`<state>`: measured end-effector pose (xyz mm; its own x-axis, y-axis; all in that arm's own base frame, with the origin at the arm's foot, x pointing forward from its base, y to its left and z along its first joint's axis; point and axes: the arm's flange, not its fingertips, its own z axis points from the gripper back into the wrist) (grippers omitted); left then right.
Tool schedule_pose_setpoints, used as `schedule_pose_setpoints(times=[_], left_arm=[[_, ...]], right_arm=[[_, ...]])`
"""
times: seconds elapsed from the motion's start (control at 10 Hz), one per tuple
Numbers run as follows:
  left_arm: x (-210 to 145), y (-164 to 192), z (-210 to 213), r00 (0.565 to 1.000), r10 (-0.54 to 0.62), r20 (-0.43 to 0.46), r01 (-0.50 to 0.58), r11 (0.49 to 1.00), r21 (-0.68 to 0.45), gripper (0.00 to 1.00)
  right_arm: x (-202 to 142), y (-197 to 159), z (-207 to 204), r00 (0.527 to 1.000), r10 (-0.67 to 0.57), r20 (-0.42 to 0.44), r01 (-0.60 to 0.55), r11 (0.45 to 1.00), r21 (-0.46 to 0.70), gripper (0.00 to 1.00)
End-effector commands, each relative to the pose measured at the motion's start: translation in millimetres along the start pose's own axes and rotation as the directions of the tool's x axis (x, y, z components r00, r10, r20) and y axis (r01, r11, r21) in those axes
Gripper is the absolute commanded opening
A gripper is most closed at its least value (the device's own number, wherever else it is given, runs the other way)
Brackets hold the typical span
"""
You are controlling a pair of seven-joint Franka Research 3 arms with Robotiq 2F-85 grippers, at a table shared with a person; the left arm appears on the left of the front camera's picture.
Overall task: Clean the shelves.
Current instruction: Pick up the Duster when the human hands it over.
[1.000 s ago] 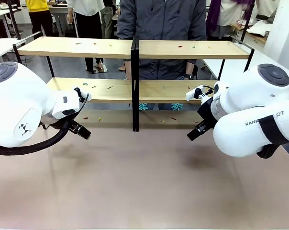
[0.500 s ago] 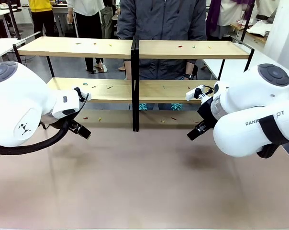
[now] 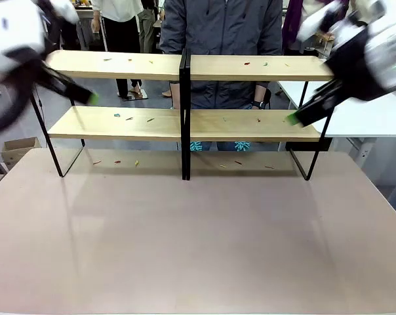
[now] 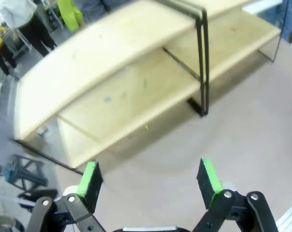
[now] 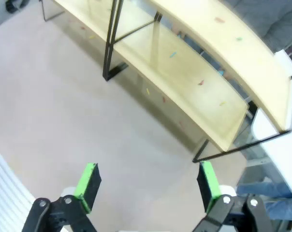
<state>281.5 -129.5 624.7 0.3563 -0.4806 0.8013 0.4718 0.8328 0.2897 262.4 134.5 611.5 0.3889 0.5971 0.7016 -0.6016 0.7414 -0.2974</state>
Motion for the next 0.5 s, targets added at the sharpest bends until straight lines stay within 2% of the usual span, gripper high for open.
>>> schedule_pose_setpoints(times=[0.0,0.2,0.4], left_arm=[[-137.8,-34.4,52.6,0.998,0.014,0.069,-0.015,1.0,0.009,1.0],[-141.7,-35.3,50.3,0.995,0.028,0.1,-0.028,1.0,-0.003,1.0],[-140.8,-35.8,49.4,0.986,0.101,0.136,-0.103,0.995,0.015,1.0]], right_arm=[[-71.9,7.9,22.0,0.999,0.005,0.039,-0.004,1.0,-0.024,1.0],[-69.2,8.0,18.2,0.998,0.0,0.065,0.003,0.999,-0.038,1.0],[-69.2,9.3,17.5,0.997,0.009,0.082,-0.005,0.999,-0.051,1.0]])
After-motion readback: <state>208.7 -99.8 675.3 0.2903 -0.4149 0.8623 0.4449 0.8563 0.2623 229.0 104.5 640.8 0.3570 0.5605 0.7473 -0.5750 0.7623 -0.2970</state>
